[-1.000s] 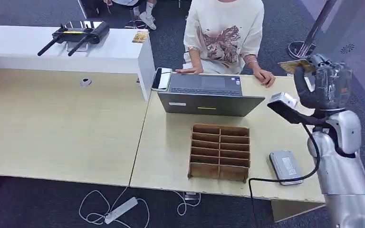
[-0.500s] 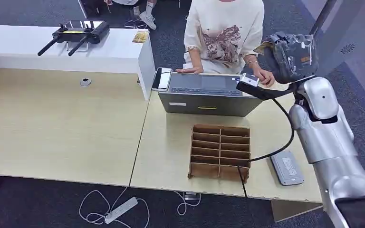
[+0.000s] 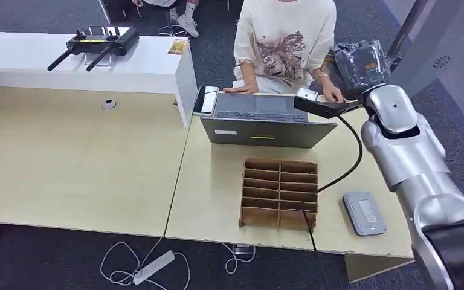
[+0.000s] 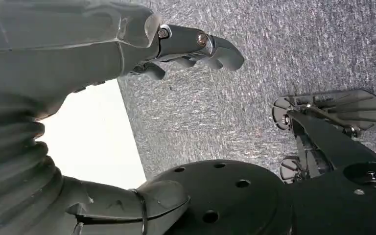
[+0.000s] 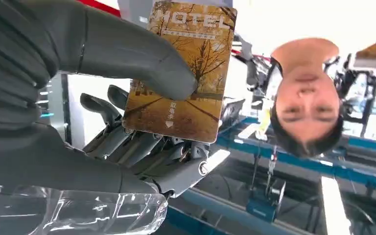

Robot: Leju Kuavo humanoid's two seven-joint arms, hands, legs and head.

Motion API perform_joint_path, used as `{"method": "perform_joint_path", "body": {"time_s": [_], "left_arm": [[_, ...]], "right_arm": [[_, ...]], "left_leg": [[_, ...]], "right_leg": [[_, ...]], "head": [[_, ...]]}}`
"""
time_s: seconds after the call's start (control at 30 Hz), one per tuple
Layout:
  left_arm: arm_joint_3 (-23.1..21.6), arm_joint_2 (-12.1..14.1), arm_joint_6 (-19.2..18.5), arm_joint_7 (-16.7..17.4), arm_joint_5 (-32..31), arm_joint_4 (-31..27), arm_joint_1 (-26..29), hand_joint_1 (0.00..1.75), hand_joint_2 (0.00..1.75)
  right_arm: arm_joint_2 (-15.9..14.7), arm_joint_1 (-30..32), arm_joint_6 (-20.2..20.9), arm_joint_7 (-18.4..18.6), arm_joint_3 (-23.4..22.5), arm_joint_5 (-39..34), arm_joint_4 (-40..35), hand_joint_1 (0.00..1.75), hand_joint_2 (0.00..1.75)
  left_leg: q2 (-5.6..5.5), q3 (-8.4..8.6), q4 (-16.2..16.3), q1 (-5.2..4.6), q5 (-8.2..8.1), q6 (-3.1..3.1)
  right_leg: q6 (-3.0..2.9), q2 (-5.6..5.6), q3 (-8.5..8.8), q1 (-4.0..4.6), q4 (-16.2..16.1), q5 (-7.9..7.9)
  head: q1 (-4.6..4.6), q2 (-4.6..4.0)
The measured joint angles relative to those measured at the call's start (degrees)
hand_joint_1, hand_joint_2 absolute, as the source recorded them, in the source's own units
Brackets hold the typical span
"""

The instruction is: Pass the card to the sensor for recognition and then transmit it.

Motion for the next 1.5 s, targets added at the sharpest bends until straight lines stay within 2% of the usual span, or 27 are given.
{"method": "perform_joint_path", "body": {"time_s": [0.27, 0.4, 0.6, 0.8, 1.1, 1.13, 1.17, 1.2, 1.37, 1.5], "left_arm": [[-0.07, 0.0, 0.0, -0.02, -0.11, 0.0, 0.0, 0.0, 1.75], [-0.09, 0.04, 0.0, -0.02, -0.24, 0.0, 0.0, 0.0, 1.75], [-0.09, 0.15, -0.18, 0.02, -0.33, 0.0, -0.22, 0.0, 1.75], [-0.09, 0.17, -0.44, 0.46, -0.33, 0.0, -0.6, 0.0, 1.75], [-0.09, 0.31, -0.74, 0.48, 0.0, 0.0, -0.73, 0.0, 1.75], [-0.09, 0.31, -0.74, 0.48, 0.0, 0.0, -0.73, 0.0, 1.75], [-0.09, 0.31, -0.77, 0.48, 0.0, 0.0, -0.73, 0.0, 1.75], [-0.09, 0.31, -0.74, 0.48, 0.0, 0.0, -0.73, 0.0, 1.75], [-0.09, 0.28, -0.63, 0.48, 0.0, 0.0, -0.74, 0.0, 1.75], [-0.09, 0.24, -0.53, 0.48, 0.0, 0.0, -0.73, 0.0, 1.75]], "right_arm": [[1.29, -2.29, 0.98, 0.57, 1.11, 0.26, 3.63, 1.75, 1.75], [2.56, -3.2, 5.84, 0.13, 1.18, -3.21, 5.44, 1.75, 1.75], [5.9, -5.75, 11.49, 2.33, 1.18, -3.56, 8.39, 1.75, 1.75], [7.67, -6.5, 12.35, 3.15, 1.18, -3.54, 10.09, 1.75, 1.75], [7.8, -6.68, 12.28, 2.93, 1.18, -3.52, 11.28, 1.75, 1.75], [7.82, -6.69, 12.28, 2.93, 1.2, -3.54, 11.39, 1.43, 1.75], [7.82, -6.7, 12.33, 2.93, 1.2, -3.54, 11.47, 1.43, 1.75], [7.89, -6.71, 12.37, 2.95, 1.2, -3.54, 11.58, 0.0, 1.75], [8.15, -6.74, 13.97, 3.82, 1.18, -3.5, 12.06, 0.0, 1.75], [8.26, -6.75, 13.31, 4.2, 1.18, -3.52, 12.13, 0.0, 1.75]], "left_leg": [[0.0, 0.0, 0.0, 0.0, 0.0, 0.0], [0.01, 0.0, 0.0, 0.0, 0.0, 0.0], [0.03, 0.03, 0.0, 0.02, 0.03, -0.01], [0.03, 0.02, 0.0, 0.01, 0.03, -0.01], [0.03, 0.01, 0.01, 0.0, 0.03, -0.01], [0.03, 0.01, 0.01, 0.0, 0.03, -0.01], [0.03, 0.01, 0.01, 0.0, 0.03, -0.01], [0.03, 0.01, 0.01, 0.01, 0.03, -0.01], [0.03, 0.02, 0.01, 0.01, 0.03, -0.01], [0.04, 0.02, 0.01, 0.01, 0.03, -0.01]], "right_leg": [[0.0, 0.0, 0.0, 0.0, 0.0, 0.0], [0.0, 0.02, 0.0, 0.0, 0.0, 0.0], [-0.01, 0.03, -0.03, 0.0, 0.01, 0.01], [-0.01, 0.03, -0.02, 0.01, 0.01, 0.01], [0.0, 0.04, -0.02, 0.0, 0.0, 0.02], [0.0, 0.04, -0.02, 0.0, 0.0, 0.02], [0.0, 0.04, -0.02, 0.0, 0.0, 0.02], [0.0, 0.04, -0.02, 0.0, 0.0, 0.02], [-0.01, 0.04, -0.02, 0.01, 0.01, 0.01], [-0.01, 0.04, -0.02, 0.01, 0.01, 0.02]], "head": [[-0.02, 0.0], [-0.02, 0.0], [-0.02, 0.0], [-0.02, 0.0], [-0.02, 0.0], [-0.02, 0.0], [-0.02, 0.0], [-0.02, 0.0], [-0.02, 0.0], [-0.02, 0.0]]}}
